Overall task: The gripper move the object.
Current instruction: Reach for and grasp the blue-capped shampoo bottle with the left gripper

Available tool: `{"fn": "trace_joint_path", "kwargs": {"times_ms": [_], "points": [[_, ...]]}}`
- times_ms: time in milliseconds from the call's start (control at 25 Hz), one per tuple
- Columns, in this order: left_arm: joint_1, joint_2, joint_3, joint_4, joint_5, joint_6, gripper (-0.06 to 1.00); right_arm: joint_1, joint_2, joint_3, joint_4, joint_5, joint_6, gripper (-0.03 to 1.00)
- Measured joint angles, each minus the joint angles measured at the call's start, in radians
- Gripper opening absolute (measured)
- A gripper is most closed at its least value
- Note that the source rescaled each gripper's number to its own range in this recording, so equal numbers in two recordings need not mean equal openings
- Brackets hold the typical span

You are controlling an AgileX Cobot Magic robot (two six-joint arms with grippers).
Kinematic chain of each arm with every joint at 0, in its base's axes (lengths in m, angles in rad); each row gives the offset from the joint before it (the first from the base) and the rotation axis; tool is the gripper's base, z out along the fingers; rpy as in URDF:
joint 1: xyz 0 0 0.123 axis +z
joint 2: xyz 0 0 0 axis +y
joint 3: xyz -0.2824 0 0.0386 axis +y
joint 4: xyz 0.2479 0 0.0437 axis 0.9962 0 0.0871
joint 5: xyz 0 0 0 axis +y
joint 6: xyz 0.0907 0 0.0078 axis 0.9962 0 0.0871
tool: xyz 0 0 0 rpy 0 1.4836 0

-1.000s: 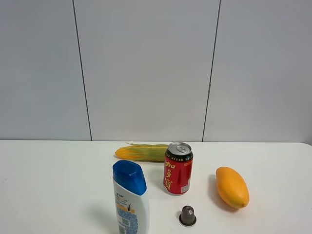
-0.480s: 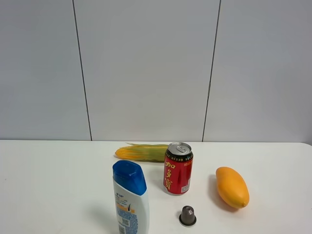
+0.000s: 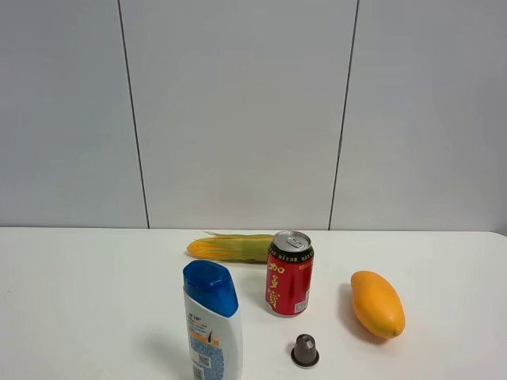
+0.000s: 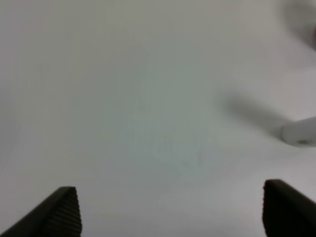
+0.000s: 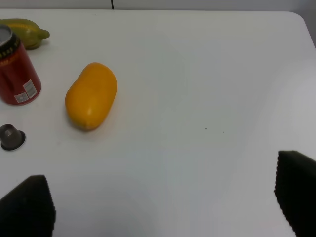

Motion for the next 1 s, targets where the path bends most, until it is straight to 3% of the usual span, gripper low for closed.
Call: {"fn": "trace_joint_path", "kwargs": {"times_ms": [280, 640, 1000], "points": [[-0.132, 0.095, -0.068, 0.055, -0.038, -0.019, 0.49, 0.0, 0.0, 0.0, 0.0, 0.0, 0.0, 1.0], [-0.37, 0.137, -0.073, 0.102, -0.106, -0.133, 0.49, 0.0, 0.0, 0.0, 0.0, 0.0, 0.0, 1.0], [-0.58, 0.157, -0.074, 0.146, -0.108, -0.231, 0.49, 0.0, 0.0, 0.0, 0.0, 0.0, 0.0, 1.0]]}}
